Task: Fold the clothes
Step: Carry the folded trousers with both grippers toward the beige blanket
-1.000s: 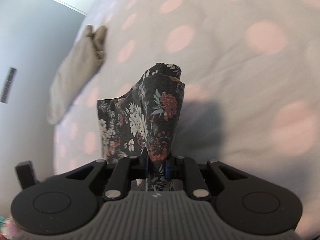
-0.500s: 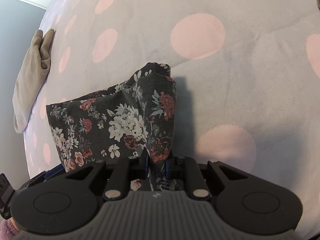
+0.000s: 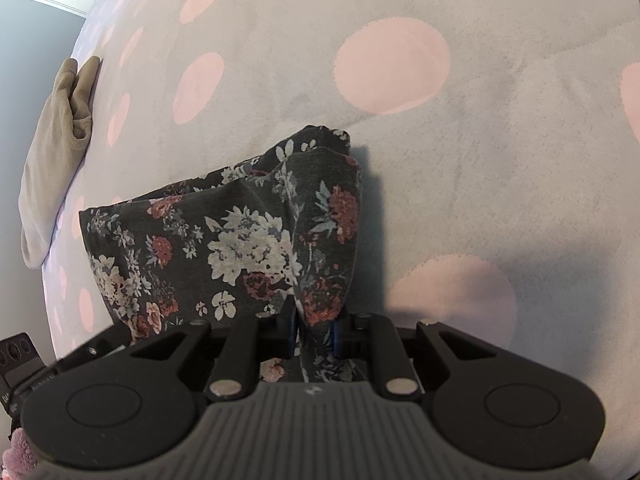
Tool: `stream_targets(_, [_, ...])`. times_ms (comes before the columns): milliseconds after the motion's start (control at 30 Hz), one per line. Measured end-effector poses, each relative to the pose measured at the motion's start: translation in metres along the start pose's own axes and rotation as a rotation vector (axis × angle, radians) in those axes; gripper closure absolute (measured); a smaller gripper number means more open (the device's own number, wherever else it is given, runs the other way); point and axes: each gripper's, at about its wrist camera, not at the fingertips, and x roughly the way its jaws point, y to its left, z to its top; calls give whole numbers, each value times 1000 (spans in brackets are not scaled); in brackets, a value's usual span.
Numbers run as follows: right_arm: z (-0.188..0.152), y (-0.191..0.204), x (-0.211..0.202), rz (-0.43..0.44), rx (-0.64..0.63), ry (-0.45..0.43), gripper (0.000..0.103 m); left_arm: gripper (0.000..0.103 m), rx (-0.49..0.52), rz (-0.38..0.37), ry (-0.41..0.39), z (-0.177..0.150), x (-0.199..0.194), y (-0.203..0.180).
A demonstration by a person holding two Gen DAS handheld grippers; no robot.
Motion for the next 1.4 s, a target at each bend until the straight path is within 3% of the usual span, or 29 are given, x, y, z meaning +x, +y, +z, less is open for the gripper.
stream_targets(500, [-9, -32, -13, 9, -38, -14, 85, 49, 74, 128, 37, 3, 24, -23])
stream_targets(667, [-12, -45, -17, 15, -46, -25, 84, 60, 106, 175, 46, 3, 31, -34])
stream_targets(767, [-15, -48, -19, 13, -47, -32, 84, 68, 136, 241, 39, 1, 31, -50])
stream_targets(867, [-12, -34, -15, 11, -48, -47, 85, 77, 146, 275, 11, -3, 27, -57])
stream_targets(1000, [-15, -26, -20, 29, -56, -74, 87, 80, 147, 270, -26, -9, 11, -60])
stream_targets(1167, [-29, -14, -41, 121, -56, -81, 87, 81, 166, 287, -97, -19, -24, -71])
stream_targets(1400, [-49, 67, -43, 229, -156, -73, 87, 82, 78, 328, -226, -25, -115, -50])
